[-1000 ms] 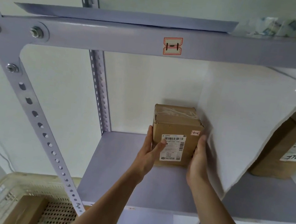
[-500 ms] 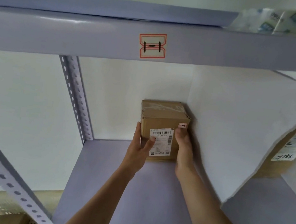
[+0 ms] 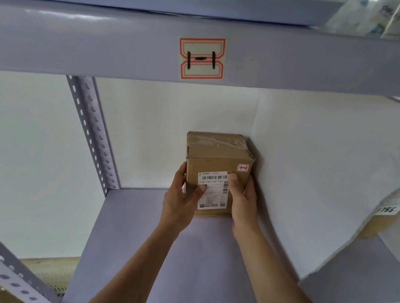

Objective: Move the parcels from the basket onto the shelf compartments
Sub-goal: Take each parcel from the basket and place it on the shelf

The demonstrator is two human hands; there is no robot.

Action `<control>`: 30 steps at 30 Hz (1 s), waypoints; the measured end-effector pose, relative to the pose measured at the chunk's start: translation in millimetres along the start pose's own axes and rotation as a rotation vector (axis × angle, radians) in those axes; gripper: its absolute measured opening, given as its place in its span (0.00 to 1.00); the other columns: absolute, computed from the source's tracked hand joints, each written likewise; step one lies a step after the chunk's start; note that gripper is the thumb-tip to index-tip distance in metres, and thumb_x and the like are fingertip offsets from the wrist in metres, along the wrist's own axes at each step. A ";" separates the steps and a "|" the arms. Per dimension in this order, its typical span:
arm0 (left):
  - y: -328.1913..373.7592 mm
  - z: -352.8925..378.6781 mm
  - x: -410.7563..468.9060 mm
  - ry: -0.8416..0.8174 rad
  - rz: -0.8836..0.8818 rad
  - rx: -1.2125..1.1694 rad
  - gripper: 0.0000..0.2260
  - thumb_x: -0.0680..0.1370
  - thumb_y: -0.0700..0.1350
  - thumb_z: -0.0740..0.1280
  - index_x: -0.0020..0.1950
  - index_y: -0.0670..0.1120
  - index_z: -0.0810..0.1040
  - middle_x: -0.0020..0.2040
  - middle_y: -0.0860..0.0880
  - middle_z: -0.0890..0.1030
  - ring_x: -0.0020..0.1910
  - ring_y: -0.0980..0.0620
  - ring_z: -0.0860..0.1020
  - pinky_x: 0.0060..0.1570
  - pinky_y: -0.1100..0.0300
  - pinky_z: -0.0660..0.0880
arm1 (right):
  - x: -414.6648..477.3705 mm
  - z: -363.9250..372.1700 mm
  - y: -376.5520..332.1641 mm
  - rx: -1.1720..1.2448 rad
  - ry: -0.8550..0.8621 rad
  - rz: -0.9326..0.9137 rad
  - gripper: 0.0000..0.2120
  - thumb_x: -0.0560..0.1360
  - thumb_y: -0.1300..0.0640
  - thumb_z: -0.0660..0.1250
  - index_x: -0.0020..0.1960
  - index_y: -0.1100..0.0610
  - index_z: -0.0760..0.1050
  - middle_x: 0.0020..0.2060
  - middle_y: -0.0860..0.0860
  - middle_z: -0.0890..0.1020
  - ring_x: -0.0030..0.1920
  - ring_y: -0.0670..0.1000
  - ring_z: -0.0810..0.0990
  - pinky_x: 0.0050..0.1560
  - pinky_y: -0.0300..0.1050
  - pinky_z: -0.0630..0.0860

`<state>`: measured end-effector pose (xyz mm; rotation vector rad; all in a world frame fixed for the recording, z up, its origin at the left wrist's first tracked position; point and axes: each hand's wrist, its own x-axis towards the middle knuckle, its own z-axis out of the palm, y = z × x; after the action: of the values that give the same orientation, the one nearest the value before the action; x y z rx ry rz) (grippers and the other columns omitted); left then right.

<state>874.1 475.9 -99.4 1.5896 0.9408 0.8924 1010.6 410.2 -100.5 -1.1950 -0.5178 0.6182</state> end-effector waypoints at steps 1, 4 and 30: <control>-0.2 -0.1 -0.1 0.006 -0.006 0.006 0.32 0.76 0.57 0.71 0.80 0.65 0.66 0.65 0.61 0.83 0.61 0.67 0.79 0.60 0.43 0.83 | 1.1 -0.3 1.1 -0.019 0.003 0.002 0.16 0.84 0.57 0.67 0.72 0.55 0.74 0.59 0.51 0.86 0.55 0.46 0.87 0.49 0.38 0.81; 3.7 1.0 -1.5 0.008 -0.017 0.022 0.32 0.76 0.56 0.71 0.80 0.62 0.67 0.64 0.61 0.83 0.61 0.67 0.79 0.61 0.46 0.83 | 2.8 -0.4 1.1 -0.066 0.000 0.002 0.17 0.84 0.56 0.66 0.73 0.55 0.73 0.59 0.51 0.86 0.54 0.43 0.87 0.46 0.34 0.80; 82.9 -3.5 20.3 -0.055 -0.365 0.019 0.33 0.79 0.70 0.63 0.72 0.45 0.68 0.63 0.44 0.78 0.62 0.42 0.77 0.64 0.45 0.75 | 13.8 24.8 -55.6 -0.023 0.076 0.251 0.34 0.62 0.31 0.73 0.58 0.54 0.86 0.49 0.52 0.90 0.50 0.56 0.89 0.57 0.63 0.85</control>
<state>890.5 482.9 -15.9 1.3904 1.1565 0.5828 1013.3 423.2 -39.5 -1.3112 -0.3135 0.7780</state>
